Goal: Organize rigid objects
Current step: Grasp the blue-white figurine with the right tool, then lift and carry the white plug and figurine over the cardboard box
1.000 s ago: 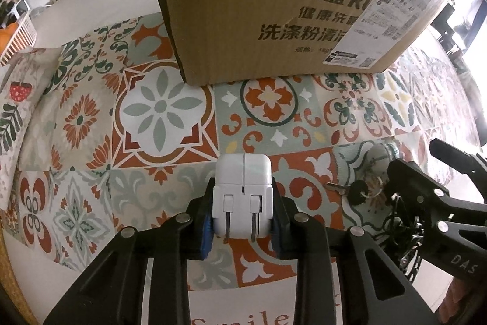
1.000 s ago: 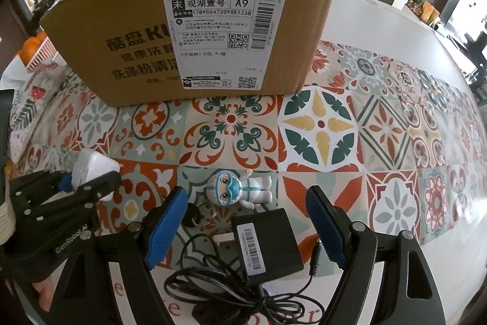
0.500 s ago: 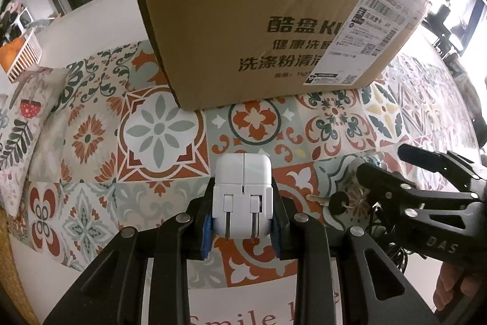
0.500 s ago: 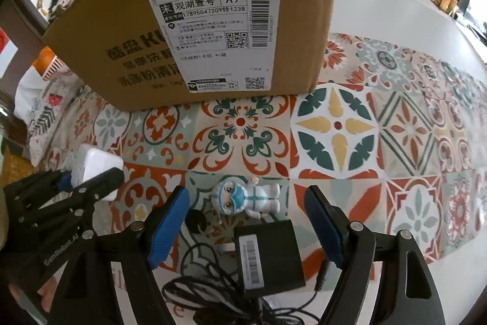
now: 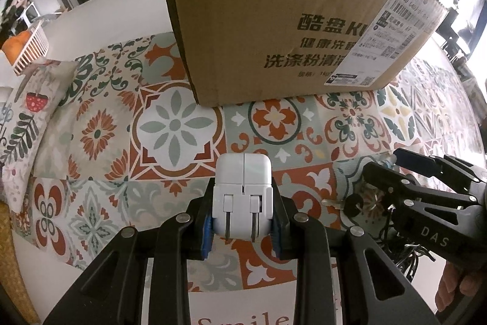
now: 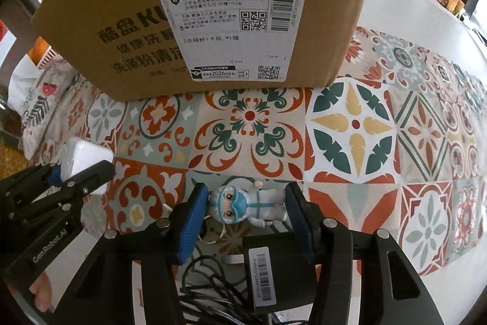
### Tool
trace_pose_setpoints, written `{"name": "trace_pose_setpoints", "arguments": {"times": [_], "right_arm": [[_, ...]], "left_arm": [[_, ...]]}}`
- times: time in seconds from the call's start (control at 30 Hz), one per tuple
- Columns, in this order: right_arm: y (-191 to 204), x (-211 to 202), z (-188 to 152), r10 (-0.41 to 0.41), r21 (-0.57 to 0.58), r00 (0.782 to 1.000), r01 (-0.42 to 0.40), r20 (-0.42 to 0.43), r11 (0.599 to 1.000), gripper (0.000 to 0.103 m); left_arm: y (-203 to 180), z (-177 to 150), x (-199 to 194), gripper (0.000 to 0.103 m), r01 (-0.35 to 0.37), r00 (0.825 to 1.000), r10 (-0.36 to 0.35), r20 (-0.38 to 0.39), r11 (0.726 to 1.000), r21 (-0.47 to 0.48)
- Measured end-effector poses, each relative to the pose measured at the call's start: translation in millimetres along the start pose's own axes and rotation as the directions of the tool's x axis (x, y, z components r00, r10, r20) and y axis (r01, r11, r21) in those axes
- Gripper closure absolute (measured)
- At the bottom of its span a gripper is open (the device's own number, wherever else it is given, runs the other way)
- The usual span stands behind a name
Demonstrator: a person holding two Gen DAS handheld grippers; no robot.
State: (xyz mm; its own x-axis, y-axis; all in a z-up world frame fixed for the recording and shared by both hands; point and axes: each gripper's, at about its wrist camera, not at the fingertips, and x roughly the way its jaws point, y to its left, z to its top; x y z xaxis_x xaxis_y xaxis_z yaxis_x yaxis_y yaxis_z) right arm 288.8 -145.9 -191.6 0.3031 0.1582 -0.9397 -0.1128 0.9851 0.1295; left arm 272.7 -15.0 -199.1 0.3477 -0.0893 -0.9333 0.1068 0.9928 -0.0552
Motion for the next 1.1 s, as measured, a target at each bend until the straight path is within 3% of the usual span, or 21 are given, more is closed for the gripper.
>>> {"name": "trace_pose_setpoints", "arguments": {"times": [0.6,1.1], "right_arm": [[15,-65,-6,-0.005,-0.011,0.984,0.007,0.179,1.0,0.051],[26,-136,-2,0.003,-0.042,0.941,0.012,0.339,0.999,0.051]], "left_arm": [[-8,-1,-63,0.074,0.009,0.992,-0.01,0.125,1.0,0.011],[-10,10,-127,0.074,0.005,0.96,-0.015,0.279,0.999,0.036]]}}
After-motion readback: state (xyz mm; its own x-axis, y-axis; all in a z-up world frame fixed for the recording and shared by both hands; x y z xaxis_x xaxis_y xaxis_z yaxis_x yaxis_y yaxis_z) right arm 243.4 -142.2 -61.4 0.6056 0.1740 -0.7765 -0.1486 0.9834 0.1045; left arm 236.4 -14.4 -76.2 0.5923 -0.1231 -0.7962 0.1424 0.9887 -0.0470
